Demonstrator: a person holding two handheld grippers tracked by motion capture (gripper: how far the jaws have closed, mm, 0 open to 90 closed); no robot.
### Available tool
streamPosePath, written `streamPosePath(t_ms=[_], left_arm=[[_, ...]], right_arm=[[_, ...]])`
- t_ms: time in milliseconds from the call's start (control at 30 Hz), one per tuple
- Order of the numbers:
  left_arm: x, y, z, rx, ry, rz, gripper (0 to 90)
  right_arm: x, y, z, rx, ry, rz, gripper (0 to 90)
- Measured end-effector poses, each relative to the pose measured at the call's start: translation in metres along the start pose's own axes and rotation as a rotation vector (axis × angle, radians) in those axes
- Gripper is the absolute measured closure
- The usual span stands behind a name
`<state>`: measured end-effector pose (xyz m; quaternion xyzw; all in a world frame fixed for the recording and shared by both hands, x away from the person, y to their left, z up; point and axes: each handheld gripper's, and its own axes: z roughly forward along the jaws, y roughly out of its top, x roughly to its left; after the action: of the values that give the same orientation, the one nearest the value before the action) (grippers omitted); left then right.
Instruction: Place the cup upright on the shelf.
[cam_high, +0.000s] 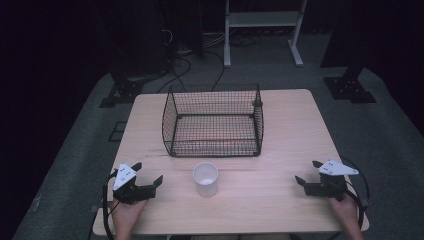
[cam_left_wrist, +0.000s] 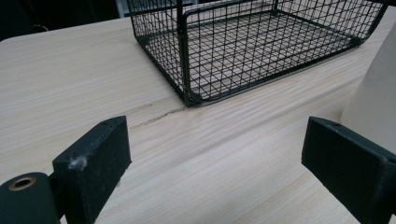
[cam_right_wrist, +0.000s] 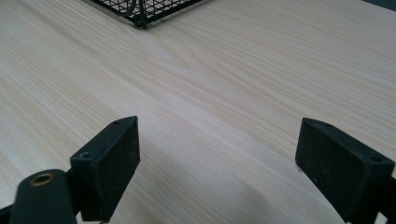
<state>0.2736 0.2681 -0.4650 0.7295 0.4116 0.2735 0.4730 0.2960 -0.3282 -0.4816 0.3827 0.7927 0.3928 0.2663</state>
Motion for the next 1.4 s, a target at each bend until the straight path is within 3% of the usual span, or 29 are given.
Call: streamPosePath(t_ms=[233,467,633,800,933,1300,1400], left_arm=[[-0.002,0.001,-0.001,-0.01,0.0,0.012,7.2],[-0.005,0.006,-0.002,-0.037,-0.032,0.005,5.9],[-0.011,0.01,-0.001,-0.041,-0.046,0.023,3.6],[-0.017,0.015,-0.001,-0.049,-0.082,0.052,3.2],[-0.02,0.018,0.0,-0.046,-0.114,0.05,2.8],[-0.031,0.021,0.005,-0.016,-0.146,0.098,2.1],[-0.034,0.023,0.006,-0.025,-0.178,0.108,1.9]], right_arm=[[0.001,0.0,0.0,0.005,-0.005,-0.009,13.1],[0.002,0.0,0.001,0.008,-0.014,-0.011,13.1],[0.002,0.0,0.001,0.008,-0.011,-0.012,13.1],[0.001,0.0,0.001,0.007,-0.006,-0.003,13.1],[0.001,0.0,0.001,0.008,-0.007,-0.005,13.1],[0.001,0.0,0.0,0.006,-0.006,-0.003,13.1],[0.001,0.0,0.0,0.005,-0.004,-0.003,13.1]])
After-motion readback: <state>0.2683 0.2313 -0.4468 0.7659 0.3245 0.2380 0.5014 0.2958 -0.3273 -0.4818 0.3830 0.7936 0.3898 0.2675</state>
